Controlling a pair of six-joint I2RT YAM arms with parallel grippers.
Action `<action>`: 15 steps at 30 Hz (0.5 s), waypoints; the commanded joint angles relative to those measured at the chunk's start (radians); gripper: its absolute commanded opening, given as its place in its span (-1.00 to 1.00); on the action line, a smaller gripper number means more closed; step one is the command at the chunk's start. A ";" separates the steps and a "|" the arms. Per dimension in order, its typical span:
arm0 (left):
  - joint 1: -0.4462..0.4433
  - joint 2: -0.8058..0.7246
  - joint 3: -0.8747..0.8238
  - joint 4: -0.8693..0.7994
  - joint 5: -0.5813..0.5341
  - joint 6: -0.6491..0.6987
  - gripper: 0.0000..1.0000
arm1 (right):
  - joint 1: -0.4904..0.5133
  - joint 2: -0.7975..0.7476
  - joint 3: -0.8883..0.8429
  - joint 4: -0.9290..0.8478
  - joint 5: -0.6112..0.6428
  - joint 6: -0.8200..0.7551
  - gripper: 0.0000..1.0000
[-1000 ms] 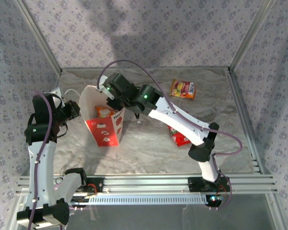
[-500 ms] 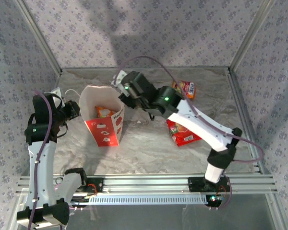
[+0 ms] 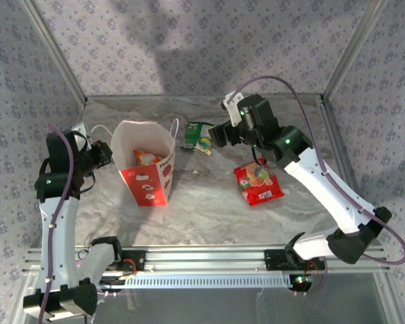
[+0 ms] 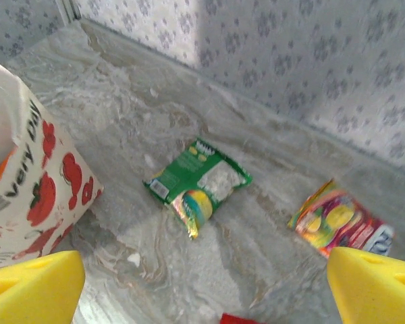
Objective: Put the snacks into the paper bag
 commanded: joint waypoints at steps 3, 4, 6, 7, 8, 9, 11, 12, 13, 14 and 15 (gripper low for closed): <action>0.006 0.005 0.045 -0.015 -0.022 0.008 -0.80 | -0.071 -0.003 -0.151 0.139 -0.195 0.112 0.95; 0.007 0.007 0.043 -0.016 -0.022 0.009 -0.80 | -0.084 0.007 -0.161 0.147 -0.210 0.121 0.96; 0.006 0.008 0.041 -0.015 -0.024 0.008 -0.80 | -0.113 0.039 -0.174 0.160 -0.236 0.143 0.99; 0.006 0.008 0.038 -0.013 -0.023 0.006 -0.80 | -0.127 0.057 -0.175 0.162 -0.250 0.149 0.99; 0.007 0.007 0.036 -0.011 -0.023 0.005 -0.80 | -0.140 0.078 -0.177 0.167 -0.262 0.165 1.00; 0.006 0.007 0.033 -0.009 -0.024 0.003 -0.80 | -0.154 0.102 -0.175 0.171 -0.270 0.182 1.00; 0.006 0.007 0.029 -0.009 -0.027 0.002 -0.80 | -0.178 0.154 -0.160 0.161 -0.280 0.218 1.00; 0.006 0.008 0.027 -0.009 -0.028 0.001 -0.80 | -0.191 0.184 -0.144 0.149 -0.288 0.237 1.00; 0.006 0.008 0.026 -0.008 -0.030 0.001 -0.80 | -0.200 0.210 -0.128 0.136 -0.298 0.247 0.98; 0.005 0.010 0.026 -0.009 -0.032 0.003 -0.80 | -0.211 0.240 -0.113 0.129 -0.319 0.255 0.97; 0.006 0.011 0.026 -0.010 -0.035 0.004 -0.80 | -0.217 0.266 -0.105 0.129 -0.334 0.263 0.97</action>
